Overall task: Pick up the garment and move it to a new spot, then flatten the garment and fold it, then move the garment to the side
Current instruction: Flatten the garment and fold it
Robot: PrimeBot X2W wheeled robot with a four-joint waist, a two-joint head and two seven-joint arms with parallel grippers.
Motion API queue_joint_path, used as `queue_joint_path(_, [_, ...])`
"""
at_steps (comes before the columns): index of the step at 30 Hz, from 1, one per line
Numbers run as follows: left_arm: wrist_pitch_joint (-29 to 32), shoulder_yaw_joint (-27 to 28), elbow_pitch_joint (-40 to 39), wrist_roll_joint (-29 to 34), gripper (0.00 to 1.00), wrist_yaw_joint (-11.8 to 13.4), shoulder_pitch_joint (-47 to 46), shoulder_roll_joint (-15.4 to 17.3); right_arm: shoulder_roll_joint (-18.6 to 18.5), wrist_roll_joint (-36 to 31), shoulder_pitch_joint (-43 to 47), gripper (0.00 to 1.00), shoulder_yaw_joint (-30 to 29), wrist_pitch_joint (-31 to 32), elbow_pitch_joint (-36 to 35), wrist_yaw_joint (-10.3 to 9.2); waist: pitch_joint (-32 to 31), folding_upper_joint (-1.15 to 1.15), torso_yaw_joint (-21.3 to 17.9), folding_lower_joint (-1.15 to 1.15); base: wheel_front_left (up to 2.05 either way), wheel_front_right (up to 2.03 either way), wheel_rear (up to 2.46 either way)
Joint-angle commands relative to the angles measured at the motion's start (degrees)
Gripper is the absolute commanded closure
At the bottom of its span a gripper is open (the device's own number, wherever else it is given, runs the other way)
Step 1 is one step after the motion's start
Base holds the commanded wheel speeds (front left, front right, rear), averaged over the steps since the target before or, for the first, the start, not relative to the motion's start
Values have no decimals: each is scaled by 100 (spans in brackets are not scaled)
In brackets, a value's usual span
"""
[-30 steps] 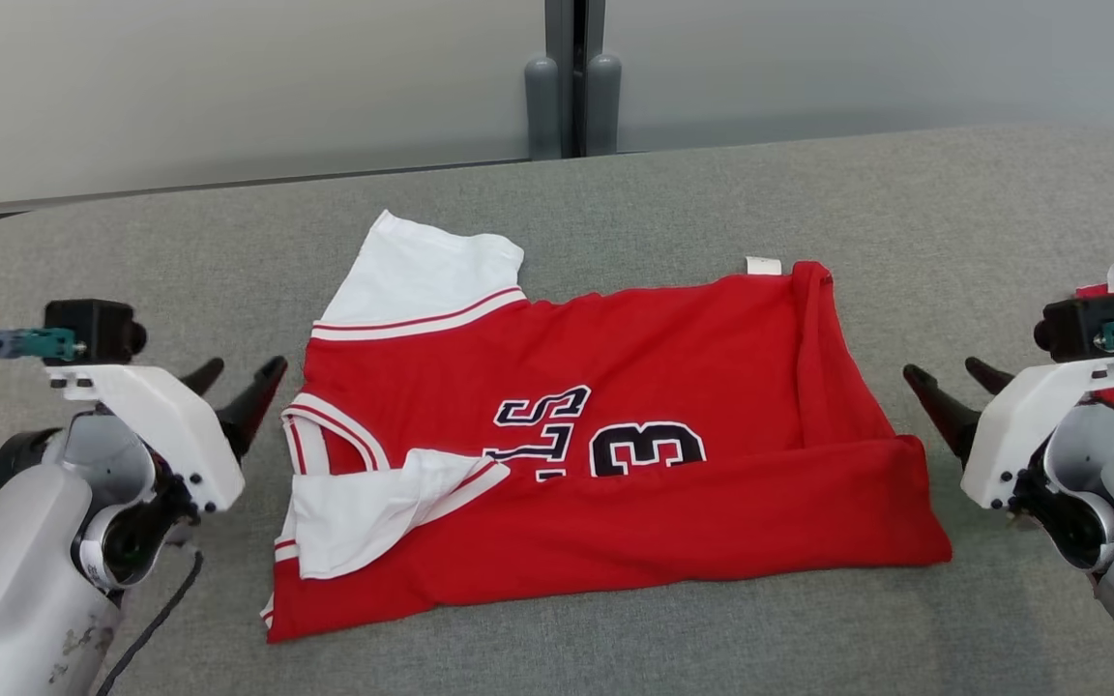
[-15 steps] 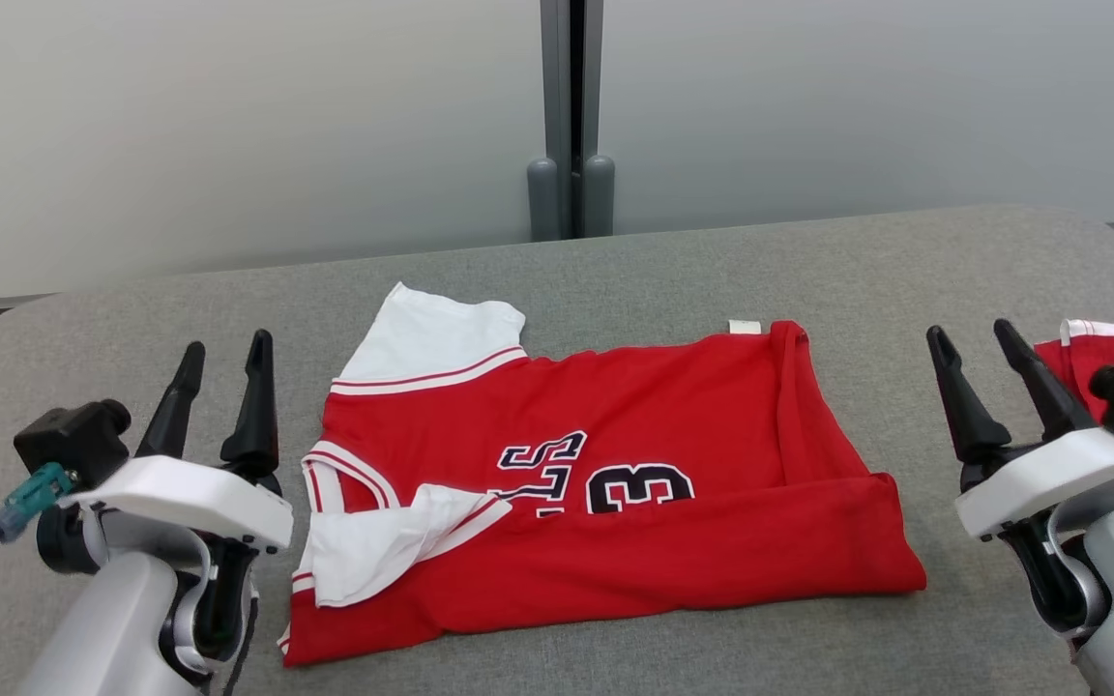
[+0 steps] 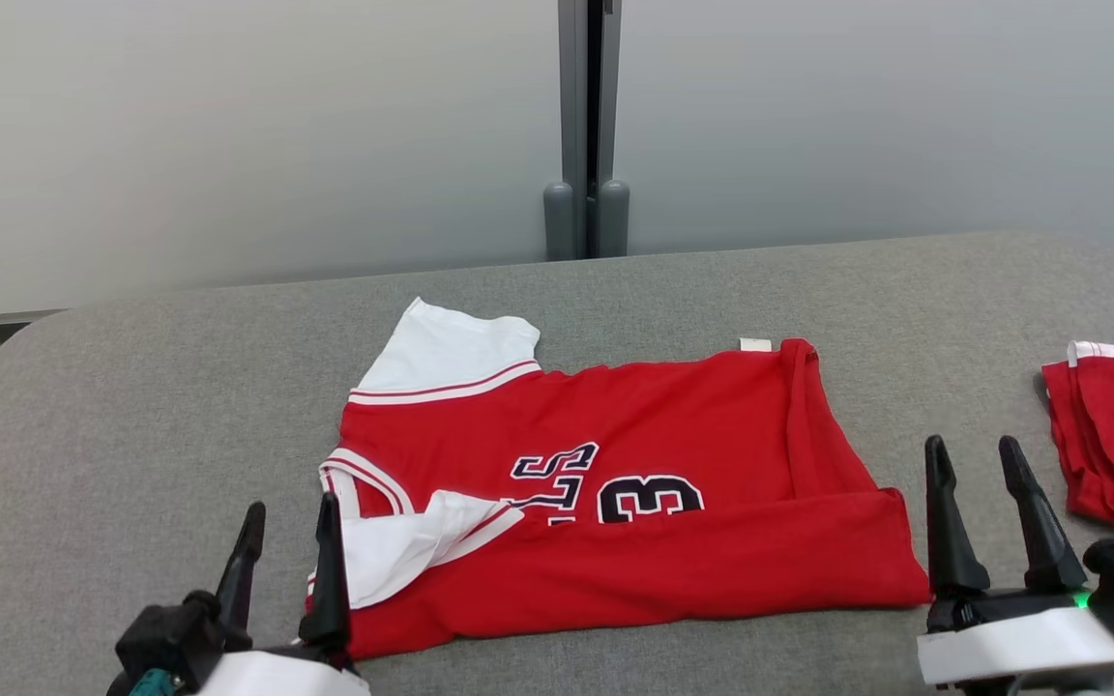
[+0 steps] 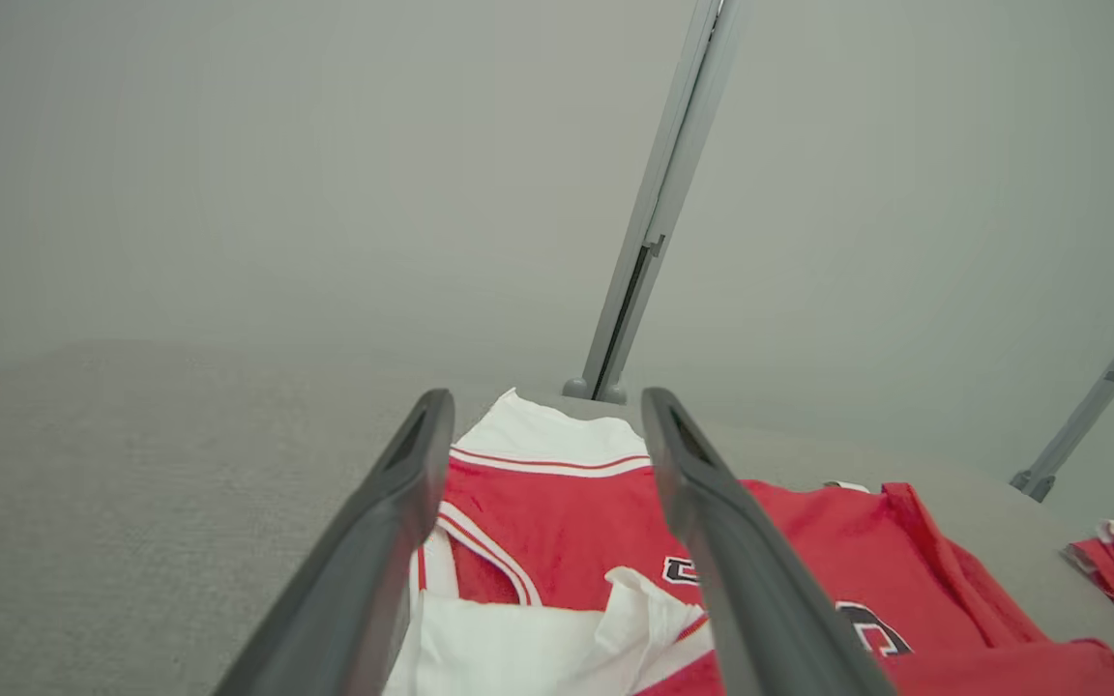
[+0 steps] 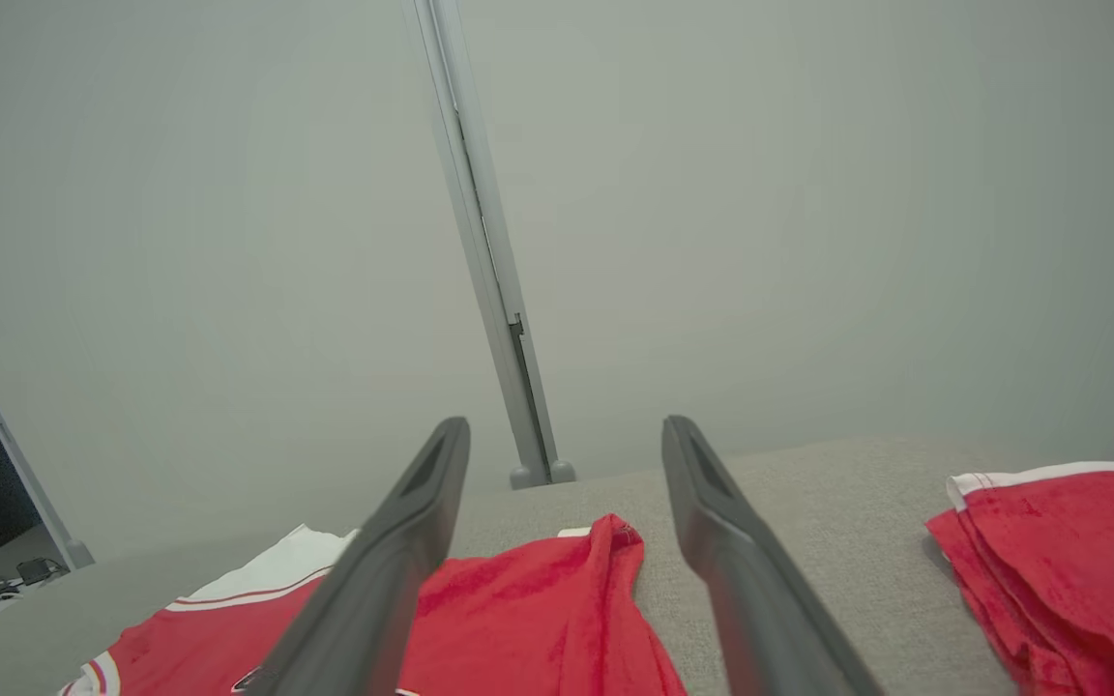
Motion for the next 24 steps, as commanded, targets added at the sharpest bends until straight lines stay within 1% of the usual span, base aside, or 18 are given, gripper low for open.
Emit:
queue_joint_path(1, [-23,115,114,61,0,-25,206,-51,66,-57,147,0,-36,-3,-51,0,-10,0,4,0,0,0,0])
queue_joint_path(3, [-18,81,221,244,0,-106,307,-95,121,-111,214,0,-10,-4,-65,0,-9,0,-18,0,0,0,0])
queue_joint_path(7, [-17,165,319,217,0,-103,338,-106,172,-139,232,0,-20,-4,-86,0,-9,0,-30,0,0,0,0])
queue_joint_path(9, [-17,172,353,144,0,-57,264,-111,184,-126,199,0,-38,-3,-97,0,-7,0,-32,0,0,0,0])
queue_joint_path(11, [-17,154,469,224,0,14,222,-112,179,-123,162,0,-44,-3,-89,0,-6,0,-40,0,0,0,0])
queue_joint_path(16, [-17,102,1088,330,0,72,58,-111,152,-114,107,0,-13,-4,-45,0,-2,0,-79,0,0,0,0])
queue_joint_path(24, [-18,210,2425,460,0,391,-267,-112,157,-58,143,0,83,-4,27,0,26,0,-174,0,0,0,0])
